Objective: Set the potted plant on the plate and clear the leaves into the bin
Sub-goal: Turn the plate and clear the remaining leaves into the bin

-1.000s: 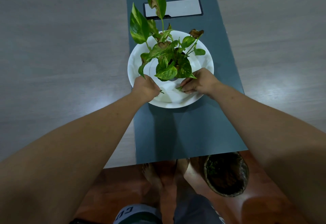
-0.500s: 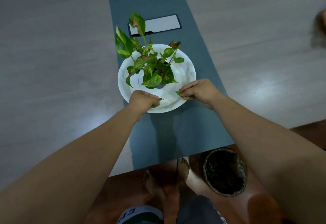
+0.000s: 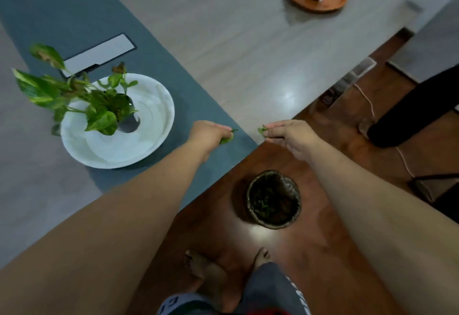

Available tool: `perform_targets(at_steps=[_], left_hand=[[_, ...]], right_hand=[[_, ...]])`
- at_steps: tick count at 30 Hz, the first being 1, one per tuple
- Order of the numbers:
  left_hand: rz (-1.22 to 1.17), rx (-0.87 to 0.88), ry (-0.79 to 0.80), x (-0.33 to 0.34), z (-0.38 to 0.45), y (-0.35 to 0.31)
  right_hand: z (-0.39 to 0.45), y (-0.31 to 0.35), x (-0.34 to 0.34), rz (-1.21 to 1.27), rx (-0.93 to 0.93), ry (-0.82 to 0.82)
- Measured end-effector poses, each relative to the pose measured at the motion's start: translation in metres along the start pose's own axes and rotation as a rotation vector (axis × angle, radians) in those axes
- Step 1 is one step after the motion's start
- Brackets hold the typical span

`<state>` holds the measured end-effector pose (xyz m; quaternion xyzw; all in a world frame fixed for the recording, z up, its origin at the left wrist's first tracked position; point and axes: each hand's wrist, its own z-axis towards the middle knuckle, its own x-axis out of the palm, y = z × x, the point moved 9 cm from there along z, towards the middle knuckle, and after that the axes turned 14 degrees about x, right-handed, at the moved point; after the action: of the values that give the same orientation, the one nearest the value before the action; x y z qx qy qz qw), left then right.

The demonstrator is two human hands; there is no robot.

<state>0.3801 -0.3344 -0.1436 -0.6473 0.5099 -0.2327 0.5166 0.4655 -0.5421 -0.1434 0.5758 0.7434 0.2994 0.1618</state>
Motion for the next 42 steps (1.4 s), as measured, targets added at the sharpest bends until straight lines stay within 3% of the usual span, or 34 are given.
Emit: perform_targets(at_steps=[7,16,29,36,42], left_hand=[[0.076,0.013,0.130,0.131,-0.022,-0.002],[0.197,-0.040,0.234,0.241,-0.018,0.091],[0.491,-0.233,0.299,0.301,0.045,0.324],[0.548,-0.256,0.356,0.321,0.073,0.394],[0.452,-0.253,0.374,0.335,0.087,0.418]], right_hand=[[-0.003,-0.048,-0.123,0.153,0.059,-0.070],[0.052,-0.148,-0.216,0.244,0.162,-0.165],[0.201,-0.330,-0.262,0.194,0.377,-0.348],[0.267,-0.379,-0.267,0.104,0.415,-0.385],[0.295,-0.399,-0.266,-0.016,0.416,-0.431]])
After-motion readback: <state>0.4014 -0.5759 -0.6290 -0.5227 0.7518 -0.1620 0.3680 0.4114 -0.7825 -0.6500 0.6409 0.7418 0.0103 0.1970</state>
